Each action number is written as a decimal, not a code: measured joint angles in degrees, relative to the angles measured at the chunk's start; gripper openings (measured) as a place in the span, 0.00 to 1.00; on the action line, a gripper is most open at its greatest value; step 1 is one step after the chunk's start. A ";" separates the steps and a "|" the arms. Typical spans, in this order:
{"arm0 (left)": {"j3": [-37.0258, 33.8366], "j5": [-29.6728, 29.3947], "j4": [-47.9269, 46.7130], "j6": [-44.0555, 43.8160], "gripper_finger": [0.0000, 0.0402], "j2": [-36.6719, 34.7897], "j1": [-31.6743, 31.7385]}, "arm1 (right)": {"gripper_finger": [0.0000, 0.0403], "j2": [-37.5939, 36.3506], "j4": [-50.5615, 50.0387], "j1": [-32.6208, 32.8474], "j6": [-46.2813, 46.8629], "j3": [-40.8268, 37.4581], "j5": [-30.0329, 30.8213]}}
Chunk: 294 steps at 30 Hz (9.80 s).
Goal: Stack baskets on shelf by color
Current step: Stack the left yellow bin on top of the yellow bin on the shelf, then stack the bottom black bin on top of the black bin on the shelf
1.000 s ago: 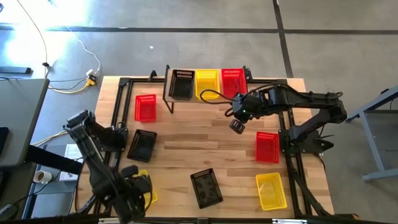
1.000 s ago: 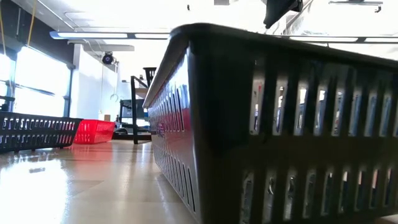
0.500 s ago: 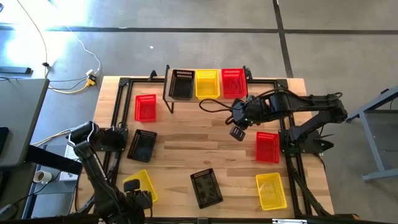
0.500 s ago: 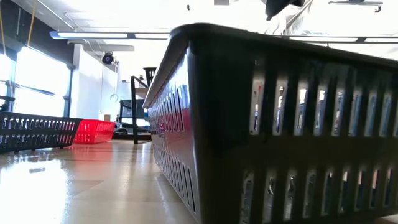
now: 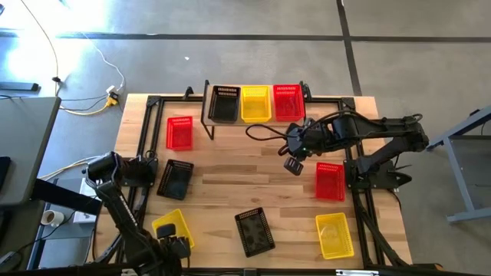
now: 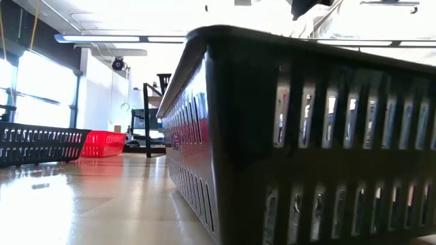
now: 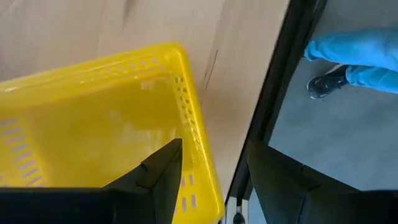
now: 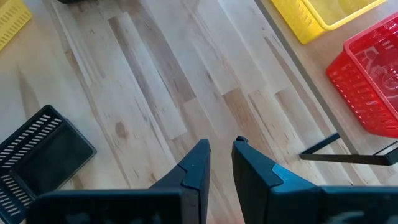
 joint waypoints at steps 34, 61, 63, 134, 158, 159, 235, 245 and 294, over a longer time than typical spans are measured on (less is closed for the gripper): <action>-8.10 -2.19 12.77 -0.32 0.01 -7.33 0.26 | 0.14 0.02 -0.02 0.00 -0.01 0.00 0.02; -7.99 -15.79 7.93 49.91 0.00 -30.90 30.47 | 0.14 0.02 -0.85 -2.92 3.12 0.00 5.53; -7.97 -15.79 8.39 54.41 0.00 -31.58 33.67 | 0.14 0.02 -0.25 -3.93 3.12 0.00 5.57; 14.15 -3.49 13.72 96.59 0.00 -10.38 74.09 | 0.14 0.02 -0.37 -24.55 8.88 0.00 16.34; 14.15 -2.09 11.92 99.01 0.00 -8.57 75.03 | 0.14 0.02 -0.44 -24.50 10.09 0.00 15.91; 14.15 -2.09 11.94 99.01 0.00 -8.57 75.03 | 0.14 0.02 -0.44 -24.50 10.09 0.00 15.91; 18.37 0.07 -6.96 81.46 0.25 -24.73 75.76 | 0.14 0.00 -4.69 -12.82 6.56 0.00 -8.06; 0.70 0.03 -6.38 71.16 0.25 -36.91 70.90 | 0.14 0.00 -4.71 -3.15 17.26 0.00 -11.18; -6.79 -0.34 -5.99 50.05 0.25 -41.13 48.29 | 0.14 13.24 8.50 29.71 53.98 -0.02 -8.05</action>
